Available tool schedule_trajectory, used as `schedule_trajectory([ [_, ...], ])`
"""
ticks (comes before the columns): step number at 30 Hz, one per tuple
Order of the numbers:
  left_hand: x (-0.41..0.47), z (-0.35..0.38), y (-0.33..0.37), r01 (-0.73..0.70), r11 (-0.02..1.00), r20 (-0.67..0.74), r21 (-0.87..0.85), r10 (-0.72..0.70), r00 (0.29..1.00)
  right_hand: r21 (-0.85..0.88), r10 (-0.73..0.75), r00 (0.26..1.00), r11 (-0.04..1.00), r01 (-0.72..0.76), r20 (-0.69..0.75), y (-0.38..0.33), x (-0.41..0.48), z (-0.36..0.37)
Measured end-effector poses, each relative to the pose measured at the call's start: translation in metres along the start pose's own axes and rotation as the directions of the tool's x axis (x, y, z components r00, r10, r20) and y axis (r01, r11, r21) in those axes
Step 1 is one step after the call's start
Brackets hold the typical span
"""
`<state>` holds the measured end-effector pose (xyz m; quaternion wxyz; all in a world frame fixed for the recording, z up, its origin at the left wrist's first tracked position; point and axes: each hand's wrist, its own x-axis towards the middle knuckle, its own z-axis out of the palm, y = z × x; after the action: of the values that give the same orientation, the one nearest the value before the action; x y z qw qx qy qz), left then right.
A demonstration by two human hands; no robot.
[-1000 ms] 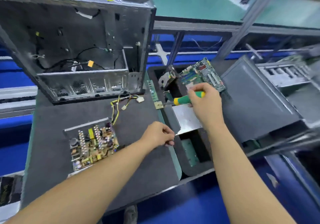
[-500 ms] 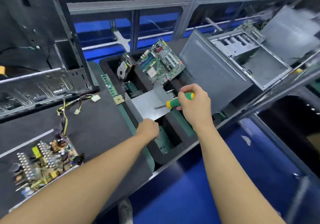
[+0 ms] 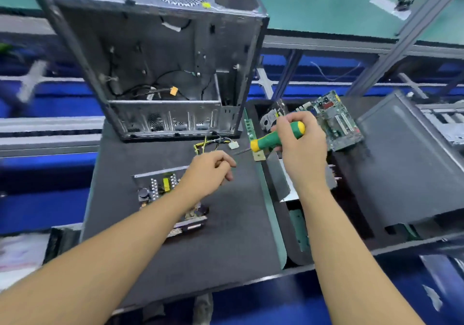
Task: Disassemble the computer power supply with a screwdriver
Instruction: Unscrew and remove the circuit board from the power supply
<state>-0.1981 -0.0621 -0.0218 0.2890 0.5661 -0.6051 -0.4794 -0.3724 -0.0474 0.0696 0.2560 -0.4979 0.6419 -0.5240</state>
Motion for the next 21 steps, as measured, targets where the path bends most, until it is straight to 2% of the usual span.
schedule_trajectory([
  [6,-0.022,-0.086,-0.059,0.052,0.991,-0.302,0.123,-0.013,0.953,-0.069,-0.064,0.987,0.995,0.075,0.149,-0.012,-0.013,0.076],
  [9,-0.028,-0.115,-0.090,0.109,0.980,-0.448,0.166,-0.023,0.894,-0.143,-0.074,0.977,0.984,0.104,0.201,-0.006,-0.017,0.097],
  [12,-0.034,-0.129,-0.126,0.188,0.979,-0.579,0.075,-0.110,0.807,-0.177,-0.096,0.967,0.974,0.140,0.238,0.000,-0.020,0.112],
  [15,-0.038,-0.132,-0.159,0.266,0.962,-0.586,-0.062,-0.251,0.770,-0.166,-0.100,0.958,0.975,0.148,0.267,0.001,-0.023,0.125],
  [18,-0.042,-0.130,-0.181,0.306,0.903,-0.511,-0.302,-0.424,0.748,-0.129,-0.107,0.949,0.980,0.151,0.296,0.001,-0.028,0.139],
  [19,-0.046,-0.129,-0.187,0.315,0.887,-0.486,-0.337,-0.450,0.749,-0.122,-0.114,0.947,0.980,0.156,0.301,0.001,-0.029,0.143],
  [21,-0.055,-0.125,-0.195,0.310,0.904,-0.457,-0.293,-0.417,0.786,-0.111,-0.121,0.947,0.981,0.160,0.297,0.001,-0.032,0.152],
])
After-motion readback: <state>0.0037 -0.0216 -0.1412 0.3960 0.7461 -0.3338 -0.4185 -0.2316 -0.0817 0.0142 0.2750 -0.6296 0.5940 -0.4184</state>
